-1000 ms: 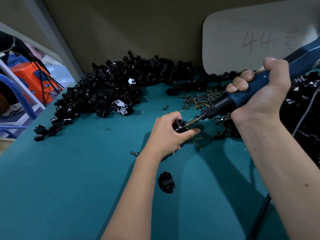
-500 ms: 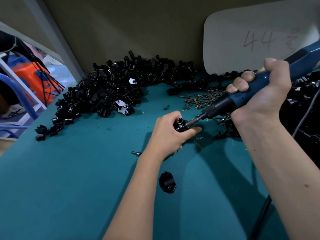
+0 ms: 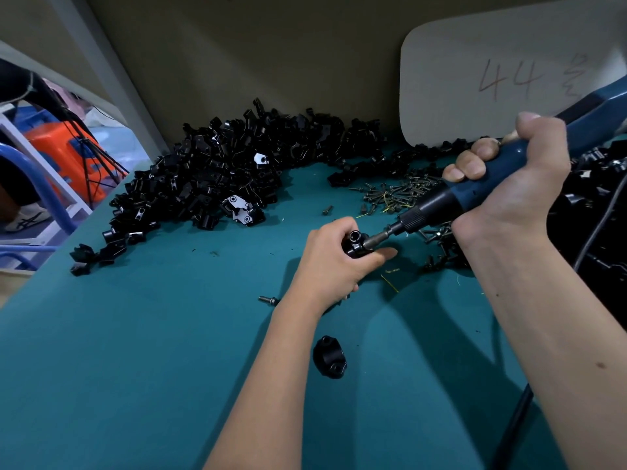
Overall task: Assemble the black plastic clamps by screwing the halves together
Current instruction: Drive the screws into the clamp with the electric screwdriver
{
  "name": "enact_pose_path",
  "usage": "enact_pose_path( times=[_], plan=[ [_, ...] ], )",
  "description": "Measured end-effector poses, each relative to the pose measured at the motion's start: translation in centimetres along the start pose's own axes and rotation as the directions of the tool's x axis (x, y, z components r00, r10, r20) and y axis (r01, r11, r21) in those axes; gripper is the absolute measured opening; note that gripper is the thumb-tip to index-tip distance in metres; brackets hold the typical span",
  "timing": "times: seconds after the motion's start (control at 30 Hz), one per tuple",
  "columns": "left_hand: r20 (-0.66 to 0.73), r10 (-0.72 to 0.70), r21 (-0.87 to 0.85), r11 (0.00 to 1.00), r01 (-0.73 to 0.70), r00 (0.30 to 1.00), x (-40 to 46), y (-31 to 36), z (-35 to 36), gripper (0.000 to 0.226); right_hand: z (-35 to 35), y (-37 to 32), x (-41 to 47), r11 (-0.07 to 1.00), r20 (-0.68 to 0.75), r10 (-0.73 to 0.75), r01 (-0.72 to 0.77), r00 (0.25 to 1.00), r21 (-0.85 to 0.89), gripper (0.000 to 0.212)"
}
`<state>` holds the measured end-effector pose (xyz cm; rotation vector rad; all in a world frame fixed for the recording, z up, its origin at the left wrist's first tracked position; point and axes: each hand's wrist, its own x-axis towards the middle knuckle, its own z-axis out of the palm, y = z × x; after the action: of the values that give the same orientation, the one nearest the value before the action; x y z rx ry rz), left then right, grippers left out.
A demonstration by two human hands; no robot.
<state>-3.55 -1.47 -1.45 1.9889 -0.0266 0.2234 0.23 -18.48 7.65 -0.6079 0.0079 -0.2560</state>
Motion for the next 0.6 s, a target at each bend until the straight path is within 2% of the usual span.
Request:
enact_pose_path(
  times=[0.27, 0.6],
  plan=[
    [-0.006, 0.001, 0.015, 1.0, 0.0, 1.0, 0.0, 0.06, 0.08, 0.058, 0.09, 0.04, -0.04, 1.0, 0.008, -0.007, 0.007, 1.0, -0.015, 0.024],
    [-0.015, 0.072, 0.073, 0.995, -0.07, 0.997, -0.07, 0.0, 0.55, 0.049, 0.41, 0.13, -0.08, 0.997, 0.067, -0.054, 0.057, 0.996, -0.044, 0.019]
  ],
)
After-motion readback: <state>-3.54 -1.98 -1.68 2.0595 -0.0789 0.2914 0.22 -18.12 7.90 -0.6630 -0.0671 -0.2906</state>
